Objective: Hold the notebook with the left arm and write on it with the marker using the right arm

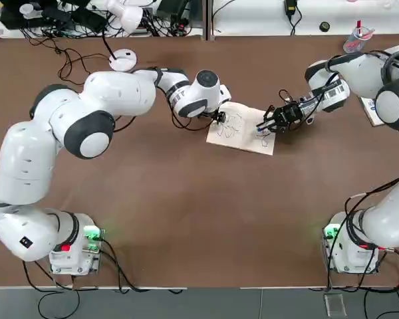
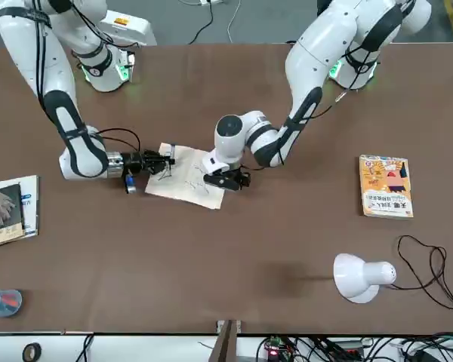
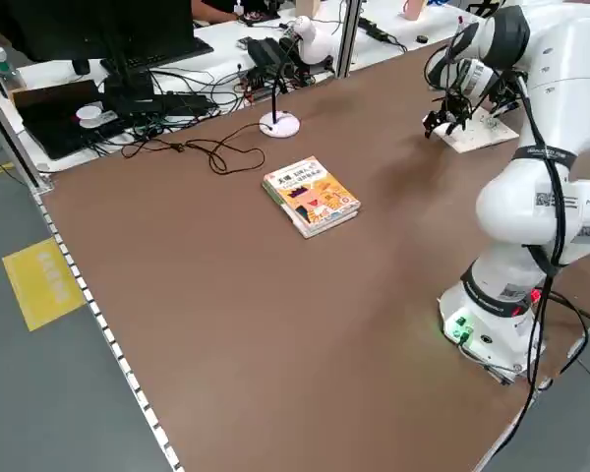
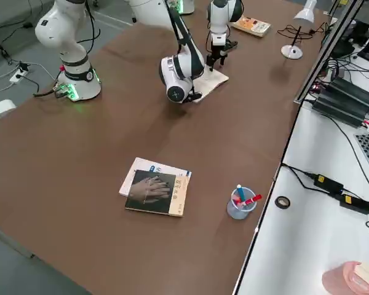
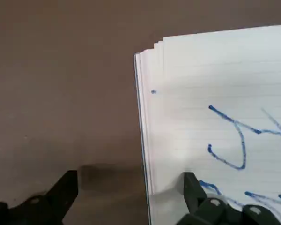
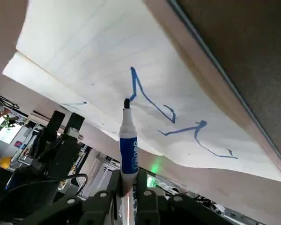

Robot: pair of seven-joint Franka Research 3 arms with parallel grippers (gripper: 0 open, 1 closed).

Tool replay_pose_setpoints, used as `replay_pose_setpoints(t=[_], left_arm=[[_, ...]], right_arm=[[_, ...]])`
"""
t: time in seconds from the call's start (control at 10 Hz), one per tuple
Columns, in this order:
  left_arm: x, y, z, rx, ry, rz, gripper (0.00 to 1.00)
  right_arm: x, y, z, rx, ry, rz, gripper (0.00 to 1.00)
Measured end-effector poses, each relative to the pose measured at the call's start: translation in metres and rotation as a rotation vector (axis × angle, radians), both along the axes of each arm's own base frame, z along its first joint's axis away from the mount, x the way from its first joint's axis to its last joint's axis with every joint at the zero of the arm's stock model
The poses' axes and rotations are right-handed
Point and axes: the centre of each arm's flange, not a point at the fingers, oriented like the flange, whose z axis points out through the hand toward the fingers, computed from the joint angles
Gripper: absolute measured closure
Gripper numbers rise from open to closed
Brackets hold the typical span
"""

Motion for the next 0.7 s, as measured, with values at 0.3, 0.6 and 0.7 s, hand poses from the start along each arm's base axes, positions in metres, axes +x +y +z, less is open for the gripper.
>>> replay_pose_setpoints(t=[0.3, 0.6, 0.7], left_arm=[[0.000, 0.000, 0.000, 0.000, 0.000, 0.000, 0.00], [0.000, 0.000, 0.000, -0.001, 0.000, 0.000, 0.00], [0.000, 0.000, 0.000, -0.001, 0.000, 0.000, 0.00]], right_arm=[[0.025, -0.017, 0.030, -0.017, -0.055, 0.044, 0.83], [0.048, -0.058, 0.081, -0.070, -0.173, 0.179, 0.83], [0.053, -0.076, 0.095, -0.100, -0.236, 0.241, 0.83]])
